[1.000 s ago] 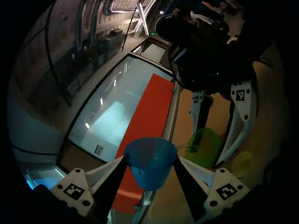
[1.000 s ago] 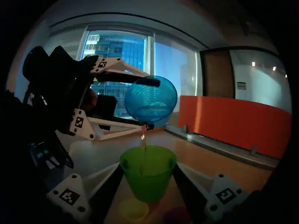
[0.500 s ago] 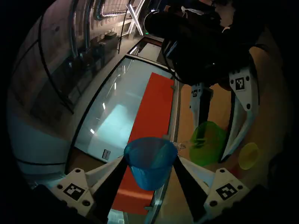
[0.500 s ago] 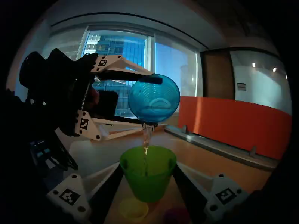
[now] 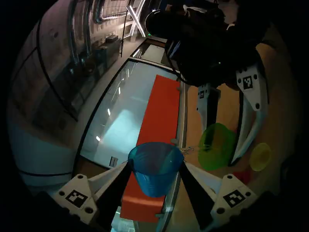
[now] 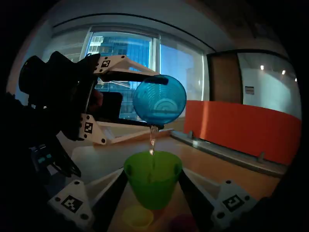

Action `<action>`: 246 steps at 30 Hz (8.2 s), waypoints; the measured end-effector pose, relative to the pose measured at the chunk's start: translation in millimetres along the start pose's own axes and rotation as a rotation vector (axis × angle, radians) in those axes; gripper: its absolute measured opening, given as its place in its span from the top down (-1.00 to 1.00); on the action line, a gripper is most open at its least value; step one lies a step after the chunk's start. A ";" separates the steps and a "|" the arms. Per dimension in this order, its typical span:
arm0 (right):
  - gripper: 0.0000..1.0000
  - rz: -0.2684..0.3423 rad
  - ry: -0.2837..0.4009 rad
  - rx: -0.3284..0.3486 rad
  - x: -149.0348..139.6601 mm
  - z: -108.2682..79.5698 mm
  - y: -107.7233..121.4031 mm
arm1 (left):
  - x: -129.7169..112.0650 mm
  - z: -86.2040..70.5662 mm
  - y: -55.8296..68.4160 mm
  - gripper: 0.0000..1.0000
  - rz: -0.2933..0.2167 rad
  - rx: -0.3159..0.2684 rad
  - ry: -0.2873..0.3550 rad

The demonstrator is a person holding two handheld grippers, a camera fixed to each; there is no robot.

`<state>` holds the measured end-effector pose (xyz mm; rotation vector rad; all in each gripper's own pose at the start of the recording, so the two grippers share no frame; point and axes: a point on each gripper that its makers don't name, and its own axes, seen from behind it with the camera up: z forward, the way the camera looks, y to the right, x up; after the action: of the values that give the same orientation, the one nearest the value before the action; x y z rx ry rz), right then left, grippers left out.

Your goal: Pour water

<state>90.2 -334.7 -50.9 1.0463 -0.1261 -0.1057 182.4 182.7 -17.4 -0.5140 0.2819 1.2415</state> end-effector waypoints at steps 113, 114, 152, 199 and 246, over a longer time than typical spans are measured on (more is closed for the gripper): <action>-0.78 -0.006 0.045 -0.056 15.2 -27.6 11.3 | -26.4 1.9 18.1 -0.70 -0.699 -0.076 0.028; -0.78 -0.006 0.045 -0.058 15.6 -28.6 11.9 | -28.9 2.1 18.7 -0.70 -0.731 -0.077 0.027; -0.78 0.017 -0.038 -0.167 -17.9 -73.5 55.1 | -112.3 -30.2 103.9 -0.72 -1.106 -0.180 -0.142; -0.78 0.117 -0.293 -0.202 -139.0 -101.0 78.5 | -188.5 -38.3 240.7 -0.73 -1.088 -0.419 -0.464; -0.79 0.173 -0.389 -0.161 -196.4 -97.0 49.1 | -206.3 -62.2 269.4 -0.73 -1.084 -0.457 -0.546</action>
<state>-87.5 -198.4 -66.8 0.8404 -0.5507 -0.1590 -132.5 42.5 -31.5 -0.5688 -0.6950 0.3206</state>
